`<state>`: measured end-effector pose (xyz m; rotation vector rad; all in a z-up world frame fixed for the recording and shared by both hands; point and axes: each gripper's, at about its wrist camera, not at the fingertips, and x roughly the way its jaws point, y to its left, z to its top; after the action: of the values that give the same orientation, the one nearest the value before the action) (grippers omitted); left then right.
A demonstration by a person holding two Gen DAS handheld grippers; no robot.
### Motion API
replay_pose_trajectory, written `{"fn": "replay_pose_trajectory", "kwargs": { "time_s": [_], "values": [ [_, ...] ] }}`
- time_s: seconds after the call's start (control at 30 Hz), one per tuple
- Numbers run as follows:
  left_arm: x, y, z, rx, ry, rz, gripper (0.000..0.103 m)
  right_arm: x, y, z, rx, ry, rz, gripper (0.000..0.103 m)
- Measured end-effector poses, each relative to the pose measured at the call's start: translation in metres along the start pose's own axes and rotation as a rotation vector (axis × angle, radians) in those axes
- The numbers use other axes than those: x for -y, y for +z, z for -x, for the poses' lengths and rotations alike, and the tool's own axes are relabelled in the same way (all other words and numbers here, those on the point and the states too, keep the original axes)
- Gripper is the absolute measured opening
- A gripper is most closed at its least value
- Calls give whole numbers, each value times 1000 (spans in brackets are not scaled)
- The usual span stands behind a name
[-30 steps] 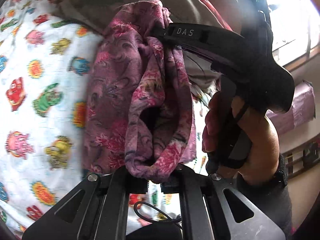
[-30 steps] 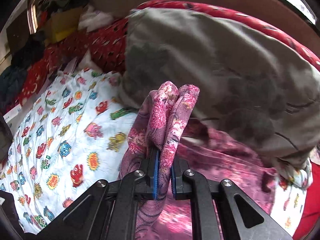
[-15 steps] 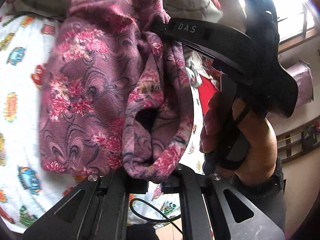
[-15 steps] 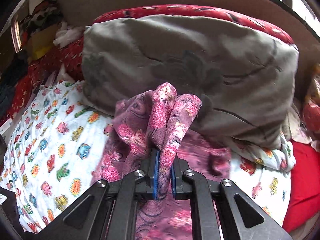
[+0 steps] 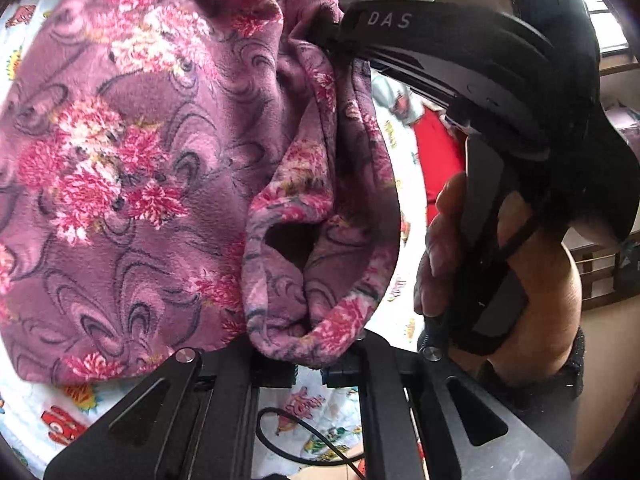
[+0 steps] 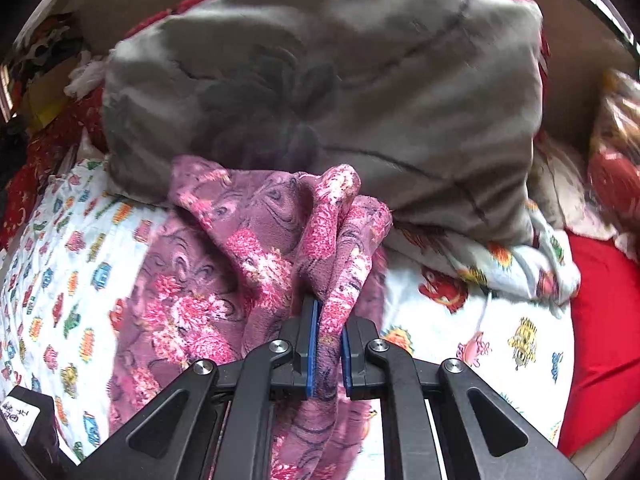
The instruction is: Fold small clothes
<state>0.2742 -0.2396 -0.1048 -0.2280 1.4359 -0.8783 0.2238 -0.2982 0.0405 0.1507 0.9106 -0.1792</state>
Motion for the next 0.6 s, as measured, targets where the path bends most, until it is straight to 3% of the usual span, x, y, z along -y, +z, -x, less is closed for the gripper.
{"fn": "replay_pose_trajectory", "kwargs": {
  "time_s": [0.17,0.33,0.37,0.43,0.5,0.53,0.6],
  "values": [
    [-17,20,-22,-32,-15,46,6,20,-9,-33,-68,48,-80,10],
    [-29,23,1,-45,-53,-19,12,43,-13,-38,-78,101,-177,30],
    [-32,25,13,-23,-56,-43,14,49,-13,-34,-73,116,-196,31],
    [-42,33,36,44,-26,-67,34,65,-11,-24,-45,146,-257,32],
    [-59,51,58,151,36,-59,47,78,-6,-16,-8,168,-317,34],
    [-72,65,65,194,76,-29,47,80,-3,-16,-4,177,-333,36],
    [-91,80,63,207,94,35,47,81,4,-23,-18,193,-344,39]
  ]
}}
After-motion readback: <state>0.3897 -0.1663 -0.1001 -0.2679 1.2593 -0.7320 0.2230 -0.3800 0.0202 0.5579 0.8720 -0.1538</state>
